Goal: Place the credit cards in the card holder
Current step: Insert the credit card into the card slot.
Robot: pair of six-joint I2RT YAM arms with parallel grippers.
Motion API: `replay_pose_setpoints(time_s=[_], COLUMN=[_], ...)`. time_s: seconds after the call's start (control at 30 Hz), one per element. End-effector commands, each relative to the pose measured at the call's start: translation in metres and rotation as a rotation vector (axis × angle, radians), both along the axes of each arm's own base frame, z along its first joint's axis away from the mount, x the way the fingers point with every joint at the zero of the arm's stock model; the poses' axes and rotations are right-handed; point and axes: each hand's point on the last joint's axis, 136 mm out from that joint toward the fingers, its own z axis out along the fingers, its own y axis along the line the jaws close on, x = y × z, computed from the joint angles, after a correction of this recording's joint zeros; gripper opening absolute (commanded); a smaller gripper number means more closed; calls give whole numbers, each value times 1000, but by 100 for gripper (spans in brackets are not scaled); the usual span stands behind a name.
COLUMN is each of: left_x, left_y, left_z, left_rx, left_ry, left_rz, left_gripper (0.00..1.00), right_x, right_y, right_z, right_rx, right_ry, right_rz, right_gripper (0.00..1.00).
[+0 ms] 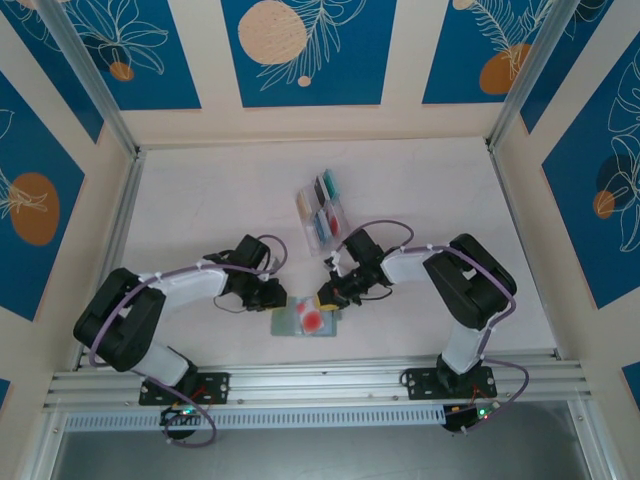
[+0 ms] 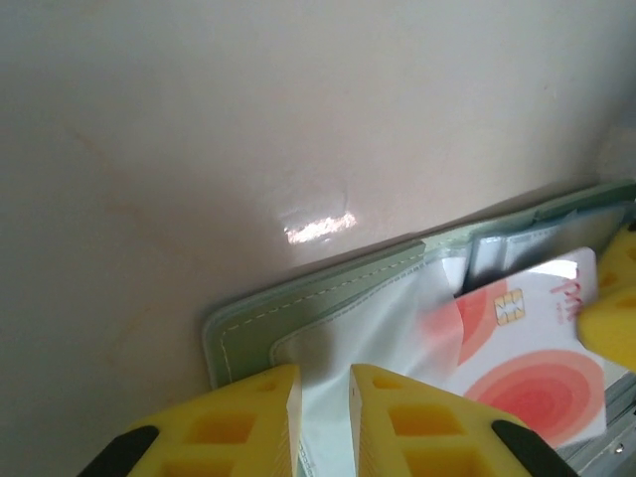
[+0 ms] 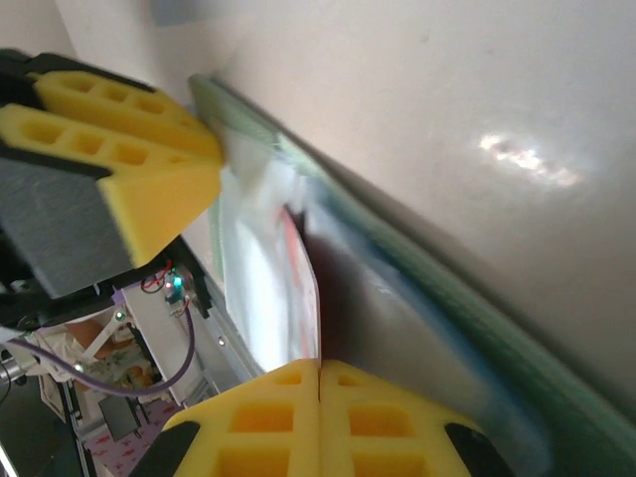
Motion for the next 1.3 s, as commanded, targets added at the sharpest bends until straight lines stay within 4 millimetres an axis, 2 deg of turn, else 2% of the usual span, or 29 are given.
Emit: replay_pose_setpoints(time_s=[0.0,0.1,0.4,0.6,1.03,1.27], left_x=[-14,-18,-29,-35,-37,-39], left_y=[16,21,28,31,32,33], left_z=[-3,-2,-10,-20,-24,-26], left_rx=[60,73,100,115,120,121], left_ry=[35,30,49,69,70,72], left_rz=[2,-11,-39,-33,-33,-36], left_gripper=[20,21,21,19,19,19], right_x=[-1,0,7,10,12,14], right_y=[-4,-7,0,10,32,38], right_z=[-14,-20,-14,-8,2,5], right_rx=[-70,-123,-133,-92,45,75], right_ry=[-14,-36,-55,-50,10,16], right_rz=[-14,-22,-33,-28,-9,-2], right_gripper=[0,0,0,0,0,0])
